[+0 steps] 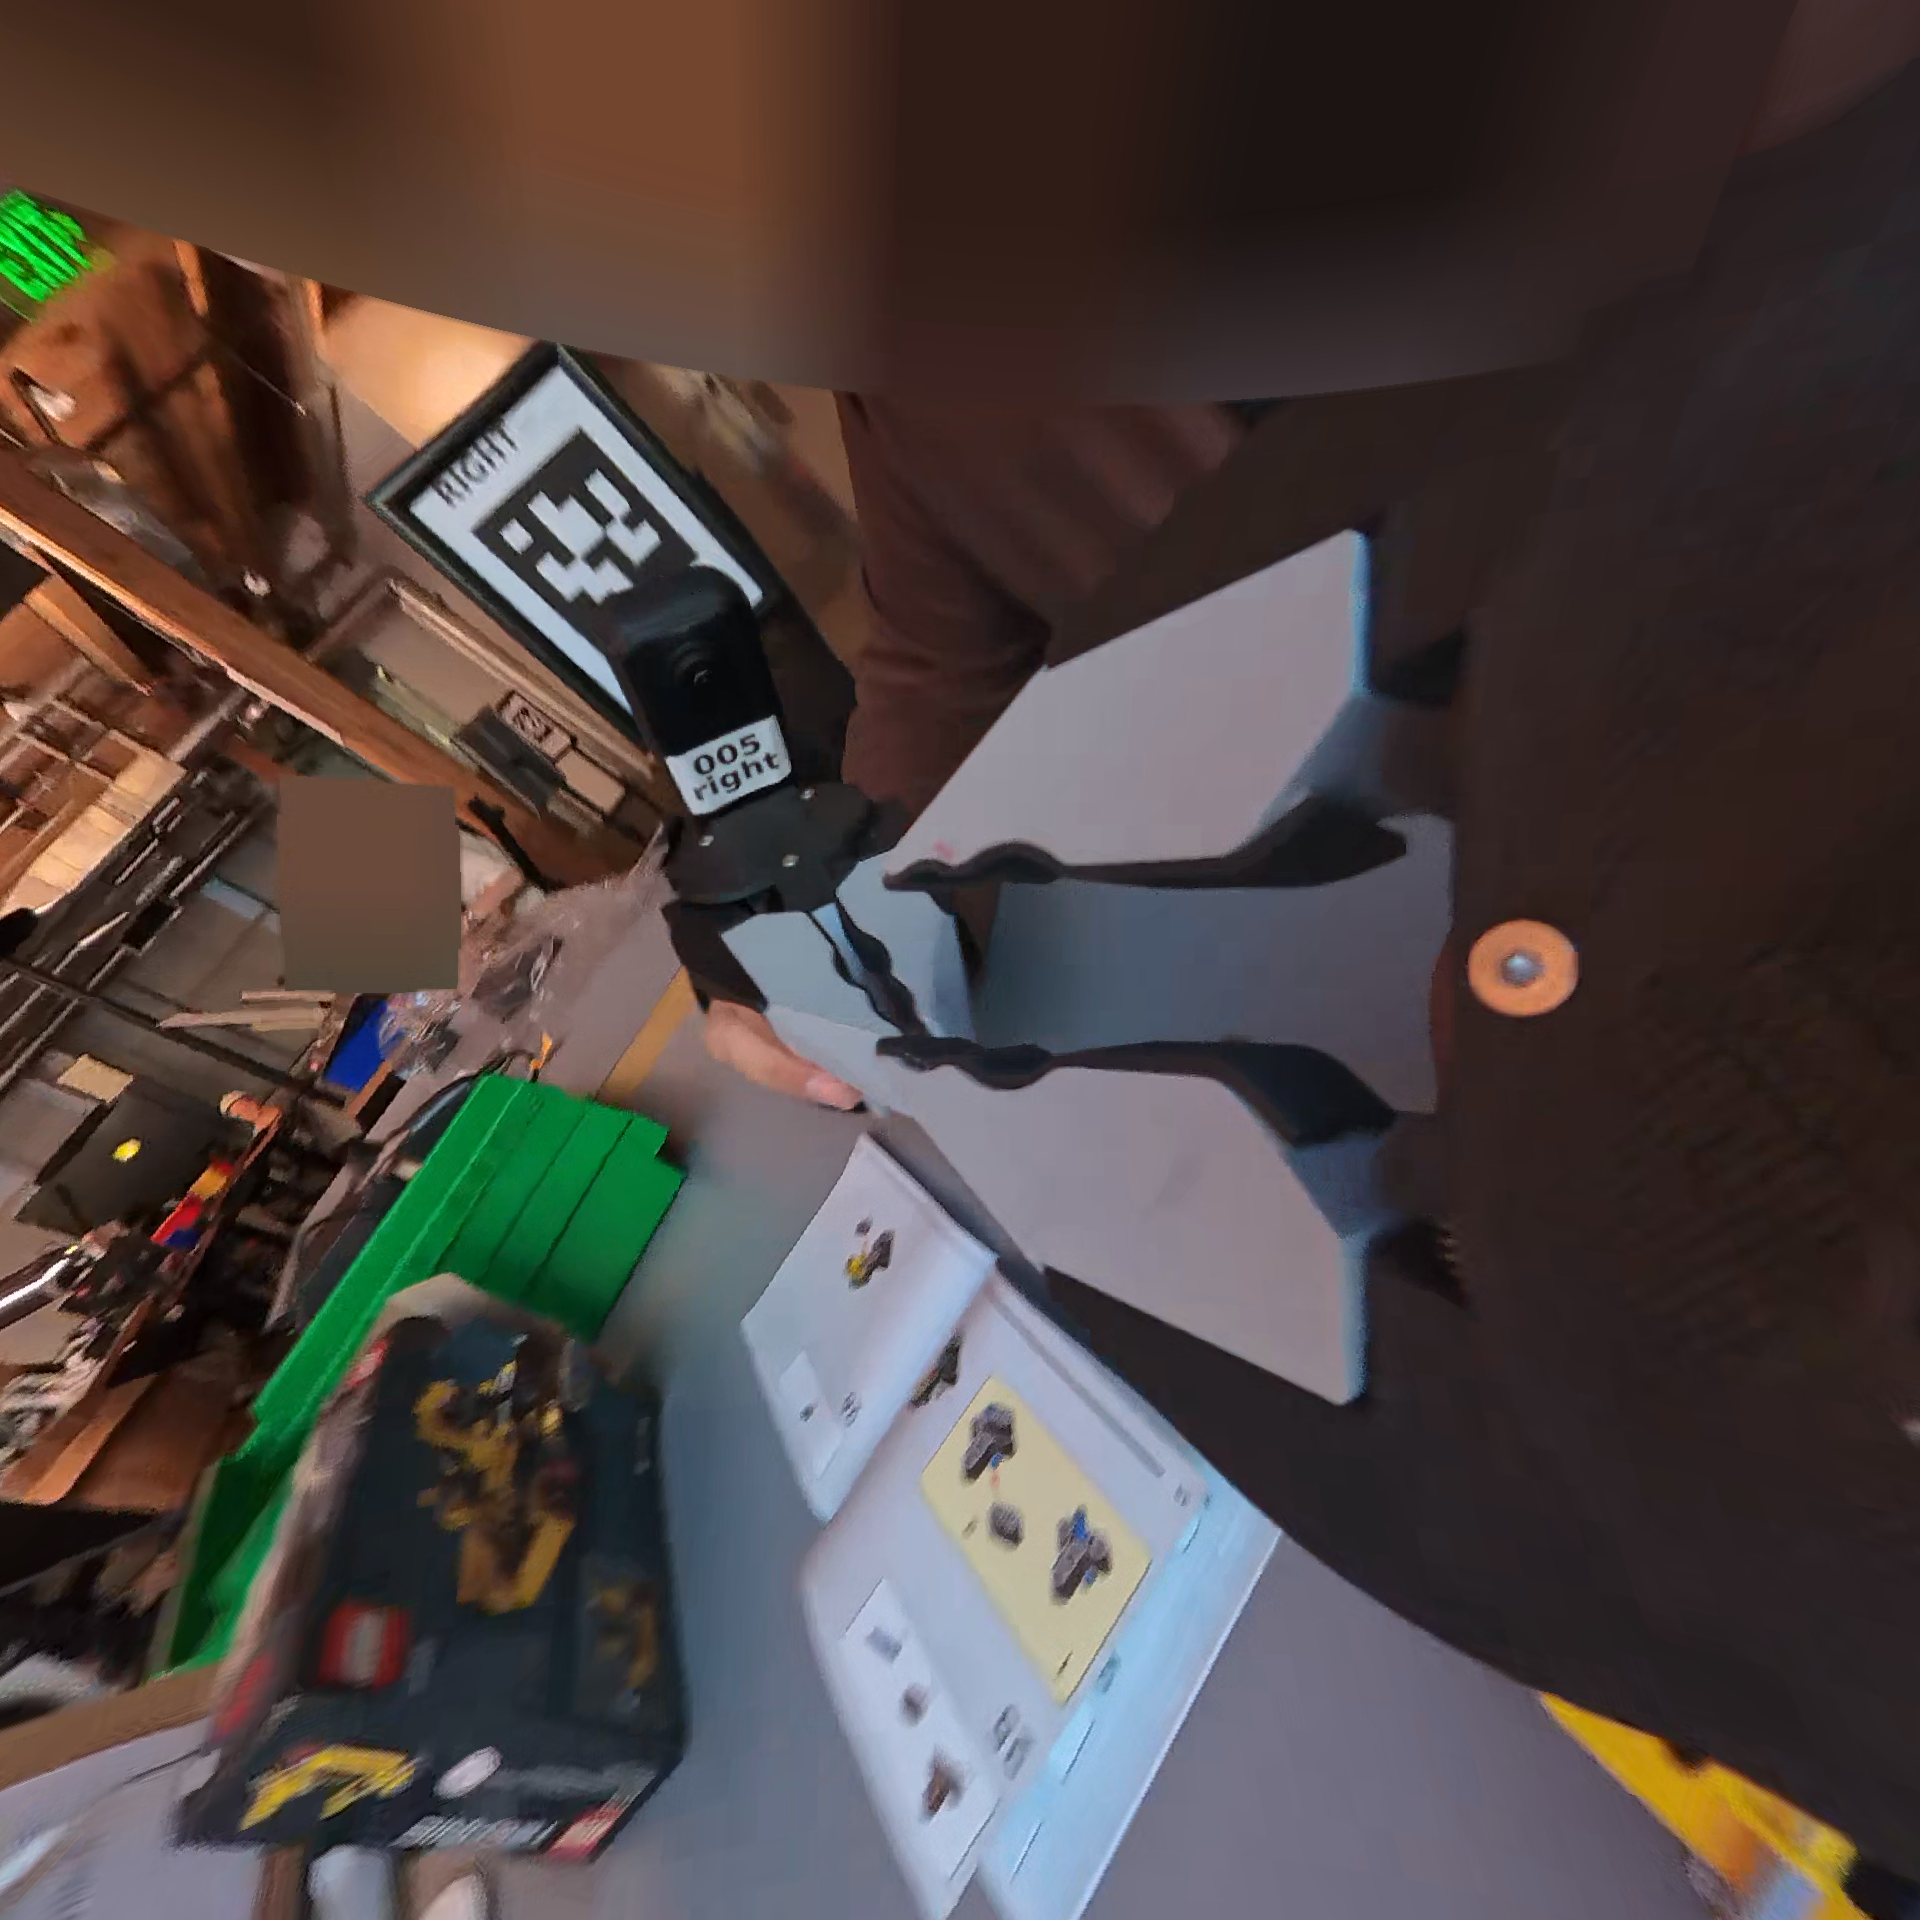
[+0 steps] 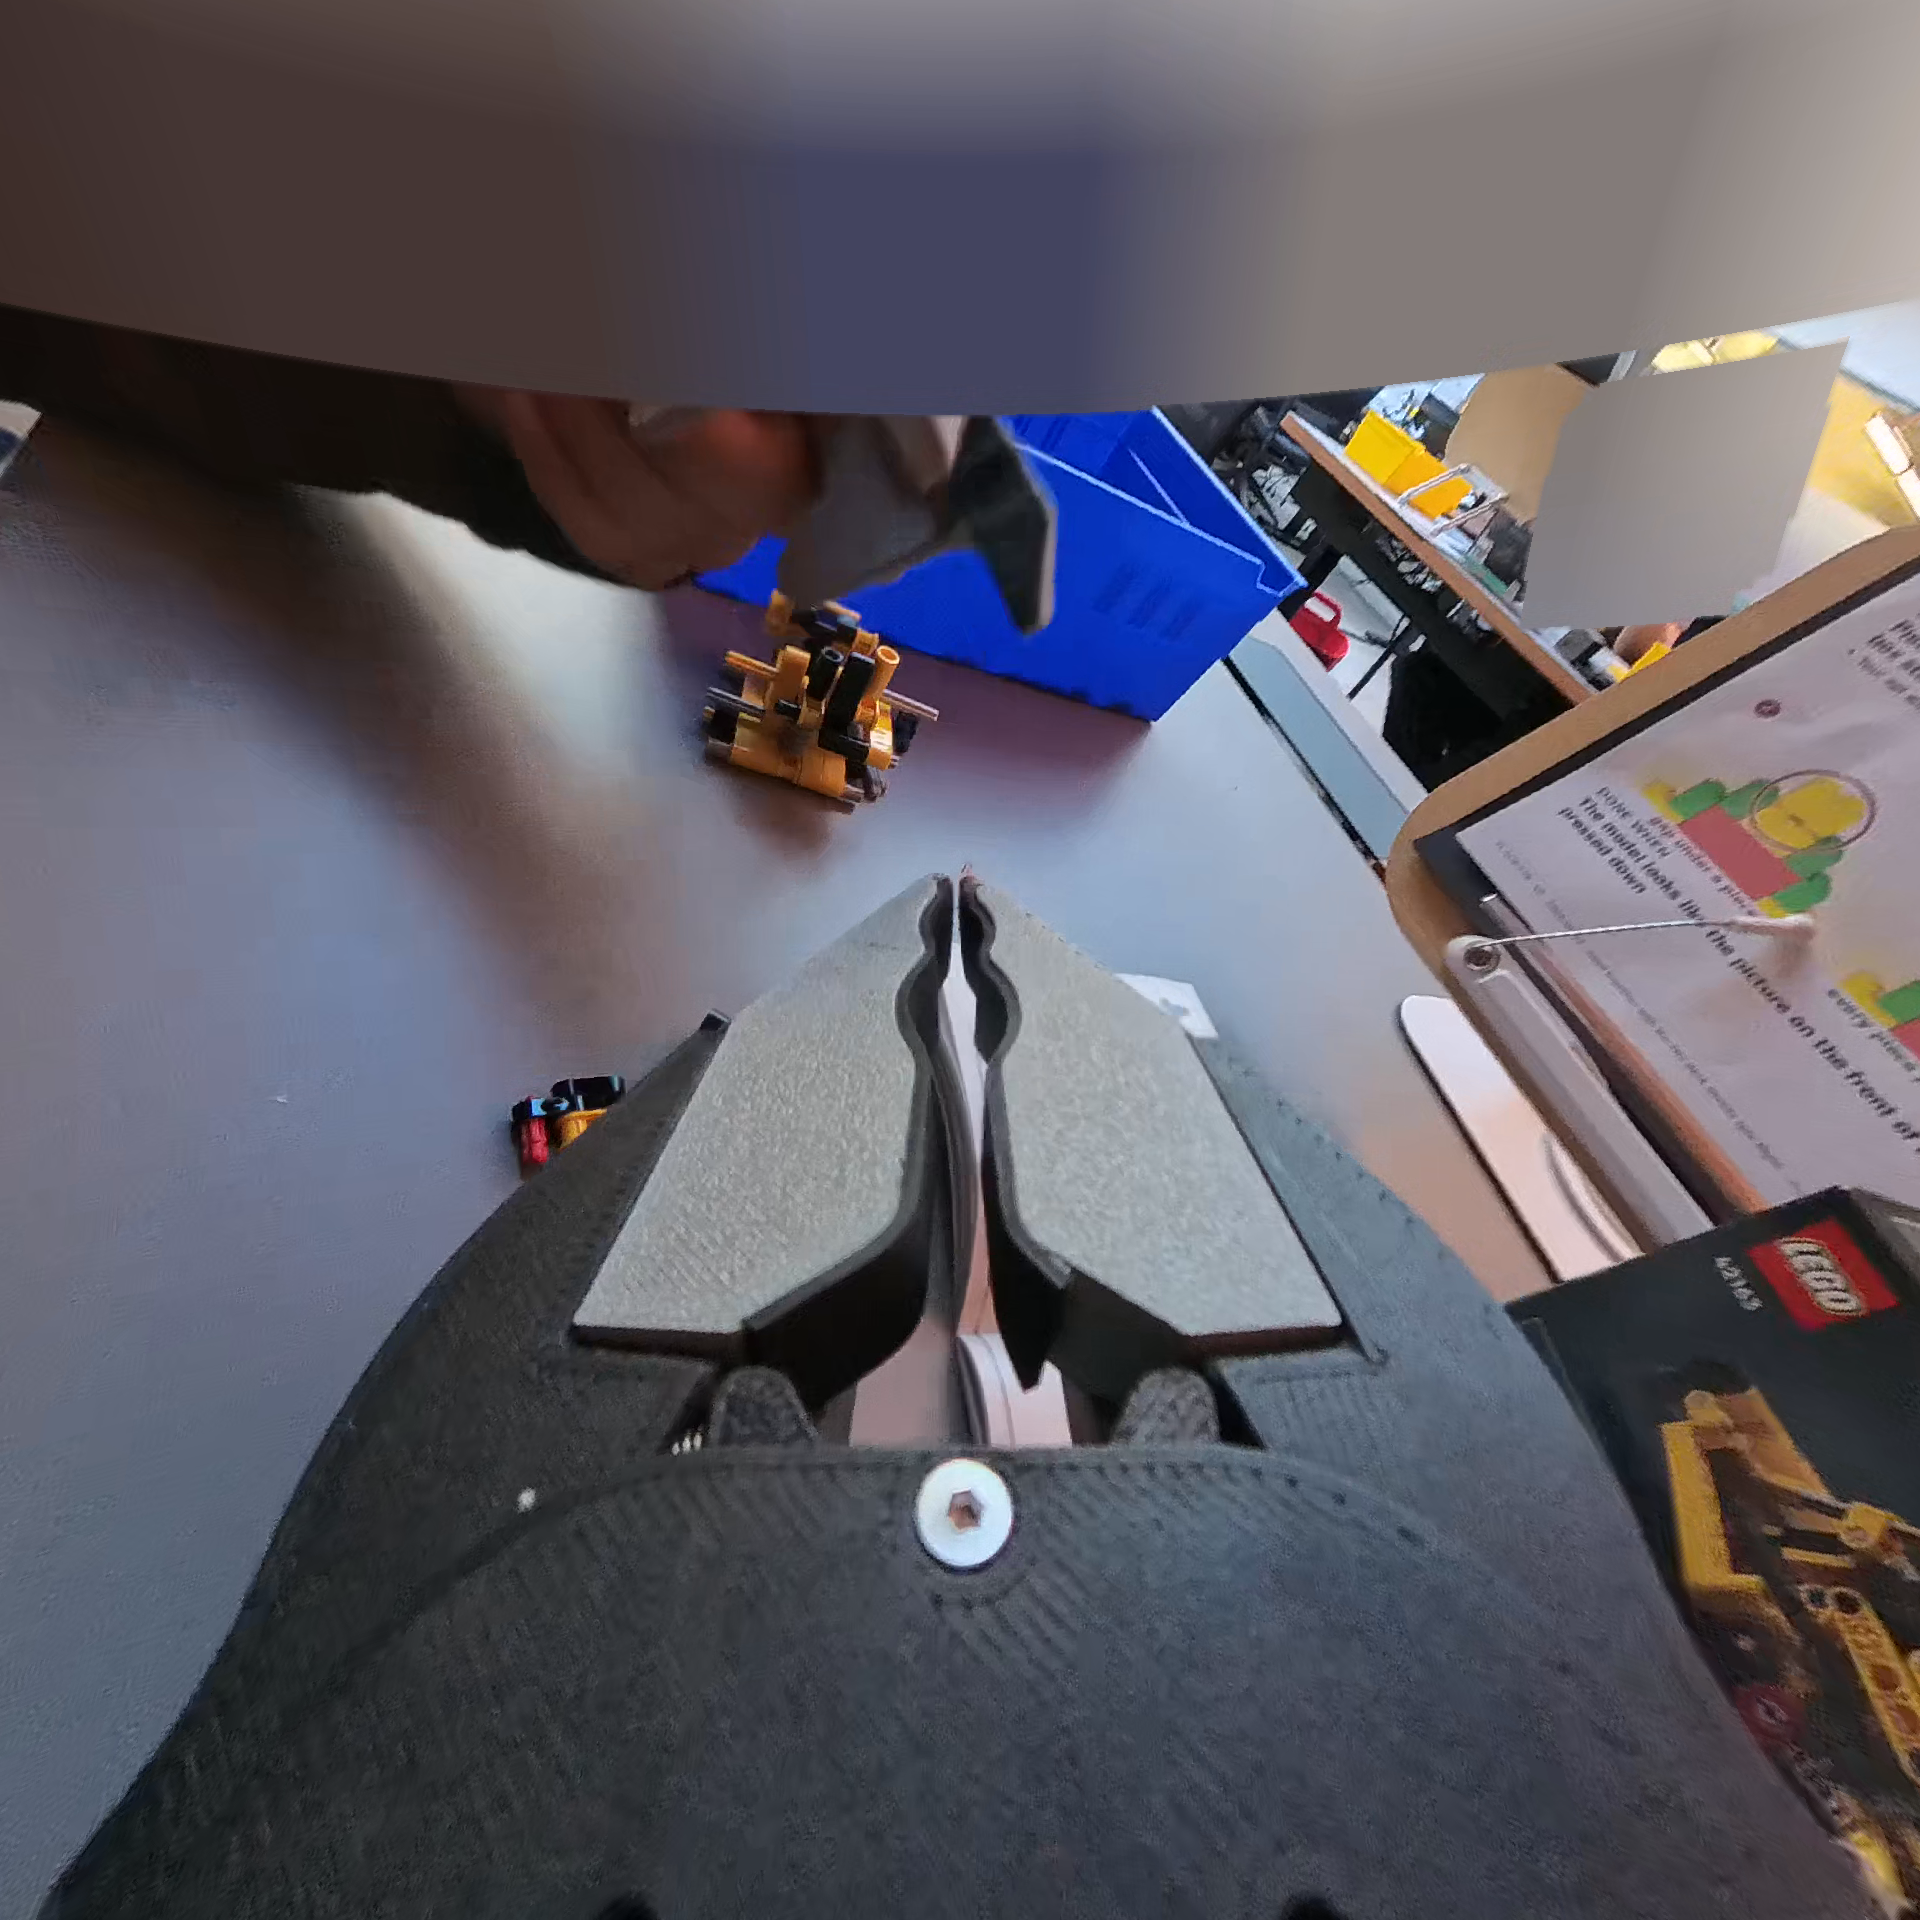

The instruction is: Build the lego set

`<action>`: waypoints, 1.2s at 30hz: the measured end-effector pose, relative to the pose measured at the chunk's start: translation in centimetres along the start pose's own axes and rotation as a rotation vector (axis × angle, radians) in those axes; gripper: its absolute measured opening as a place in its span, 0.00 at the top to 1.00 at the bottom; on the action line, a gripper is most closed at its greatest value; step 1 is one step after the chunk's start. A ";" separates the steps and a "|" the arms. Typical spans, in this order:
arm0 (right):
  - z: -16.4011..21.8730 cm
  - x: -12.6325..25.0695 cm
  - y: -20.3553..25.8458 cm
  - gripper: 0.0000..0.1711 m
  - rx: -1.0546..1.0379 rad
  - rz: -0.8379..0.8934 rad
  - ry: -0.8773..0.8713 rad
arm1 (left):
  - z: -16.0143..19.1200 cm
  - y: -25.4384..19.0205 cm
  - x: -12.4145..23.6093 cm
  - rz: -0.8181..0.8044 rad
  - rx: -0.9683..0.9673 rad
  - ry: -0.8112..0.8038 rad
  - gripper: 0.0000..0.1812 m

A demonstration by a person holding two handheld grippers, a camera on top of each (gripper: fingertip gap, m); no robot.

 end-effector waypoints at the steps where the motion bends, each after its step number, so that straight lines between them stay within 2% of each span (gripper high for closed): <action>1: 0.2 -0.1 0.1 1.00 -0.013 -0.010 0.004 | -0.7 -0.2 0.4 -0.020 -0.042 -0.024 0.87; 3: 0.4 -0.3 0.1 1.00 -0.021 -0.016 0.011 | -1.3 -0.6 1.1 -0.032 -0.119 -0.057 0.88; 7: 1.3 -0.3 -0.5 1.00 -0.012 0.009 0.039 | -0.4 -0.1 2.4 -0.159 -0.317 0.007 0.87; 10: 1.9 -0.1 -1.3 1.00 -0.022 0.035 0.056 | 0.0 -2.1 4.8 -0.187 -0.369 -0.022 0.88; 14: 2.1 0.2 -1.8 1.00 -0.040 0.050 0.047 | 2.1 -4.5 9.9 -0.249 -0.319 -0.021 0.85; 18: 2.4 0.0 -1.7 1.00 -0.064 0.037 0.047 | 5.5 -6.0 17.7 -0.456 -0.289 -0.066 0.83; 22: 2.8 -0.3 -2.0 0.99 -0.082 0.055 0.061 | 10.5 -5.7 25.2 -0.679 -0.187 -0.134 0.77; 26: 3.5 -0.6 -2.5 1.00 -0.086 0.093 0.087 | 16.4 -3.5 30.9 -0.844 0.035 -0.245 0.77; 31: 4.3 -1.0 -3.7 0.99 -0.081 0.191 0.132 | 25.3 -0.9 35.2 -0.940 0.278 -0.389 0.81; 32: 4.3 -1.1 -4.1 0.99 -0.082 0.214 0.140 | 27.0 -0.8 35.5 -0.932 0.317 -0.391 0.77; 34: 4.4 -1.1 -4.7 0.99 -0.081 0.267 0.155 | 29.3 -1.9 35.5 -0.913 0.261 -0.384 0.79; 36: 4.6 -1.0 -5.4 0.98 -0.079 0.319 0.172 | 31.7 -2.3 36.1 -0.990 0.193 -0.358 0.78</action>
Point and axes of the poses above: each gripper's, where its closed fingertips meet, x back along the fingers, z out of its underside, y = z × x across the jaws, the point moved 3 cm from there along x, back along the fingers, and after that the axes turned 10 degrees about -z, right-handed, at the moved point
